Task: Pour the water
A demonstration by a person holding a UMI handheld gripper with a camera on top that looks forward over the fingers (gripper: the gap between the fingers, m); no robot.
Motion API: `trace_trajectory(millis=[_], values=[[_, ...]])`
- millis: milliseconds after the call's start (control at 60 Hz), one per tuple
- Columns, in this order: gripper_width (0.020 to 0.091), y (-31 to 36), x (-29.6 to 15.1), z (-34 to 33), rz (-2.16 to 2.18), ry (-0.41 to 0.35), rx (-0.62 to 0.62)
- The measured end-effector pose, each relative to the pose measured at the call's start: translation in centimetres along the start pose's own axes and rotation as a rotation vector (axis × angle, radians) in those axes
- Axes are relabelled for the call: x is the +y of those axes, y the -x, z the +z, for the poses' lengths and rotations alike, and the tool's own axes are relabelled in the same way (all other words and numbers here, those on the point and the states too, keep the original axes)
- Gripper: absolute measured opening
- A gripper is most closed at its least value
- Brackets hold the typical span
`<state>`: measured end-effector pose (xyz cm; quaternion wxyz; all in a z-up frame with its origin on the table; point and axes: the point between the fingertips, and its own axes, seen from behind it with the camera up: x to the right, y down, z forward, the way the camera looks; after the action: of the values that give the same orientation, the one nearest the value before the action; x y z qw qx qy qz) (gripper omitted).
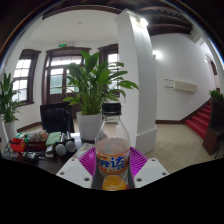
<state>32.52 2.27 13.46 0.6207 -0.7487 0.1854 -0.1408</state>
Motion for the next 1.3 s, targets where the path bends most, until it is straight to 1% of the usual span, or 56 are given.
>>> trace_trajectory(millis=[167, 200, 217, 233, 267, 317, 450, 583, 650, 700, 850, 967, 1100, 1300], values=[[0.0512, -0.6, -0.2, 0.0, 0.042, -0.006, 0.015], [0.0576, -0.9, -0.4, -0.2, 0.031, -0.01, 0.022], [0.0617, -1.1, -0.5, -0.4, 0.026, -0.011, 0.027], [0.0676, -1.3, -0.6, -0.6, 0.022, -0.01, 0.032], [0.0752, -1.4, -0.7, -0.9, 0.017, -0.004, 0.027], [0.0779, -1.0, -0.9, -1.8, 0.016, -0.002, 0.001], [0.0775, 0.1, -0.1, -5.2, 0.037, 0.016, -0.051], [0.0778, 0.4, 1.8, -10.7, -0.018, 0.057, -0.049], [0.0788, 0.0, 1.8, -14.2, -0.042, 0.056, -0.032], [0.0776, -0.1, 1.7, -16.4, -0.035, 0.067, -0.034], [0.0773, 2.0, 0.5, -22.5, -0.015, 0.076, -0.112], [0.0775, 4.3, -1.5, -25.7, -0.001, 0.04, -0.173], [0.0773, 5.9, -2.5, -28.8, -0.017, 0.034, -0.202], [0.0782, 8.8, -2.8, -30.9, -0.073, 0.029, -0.271]])
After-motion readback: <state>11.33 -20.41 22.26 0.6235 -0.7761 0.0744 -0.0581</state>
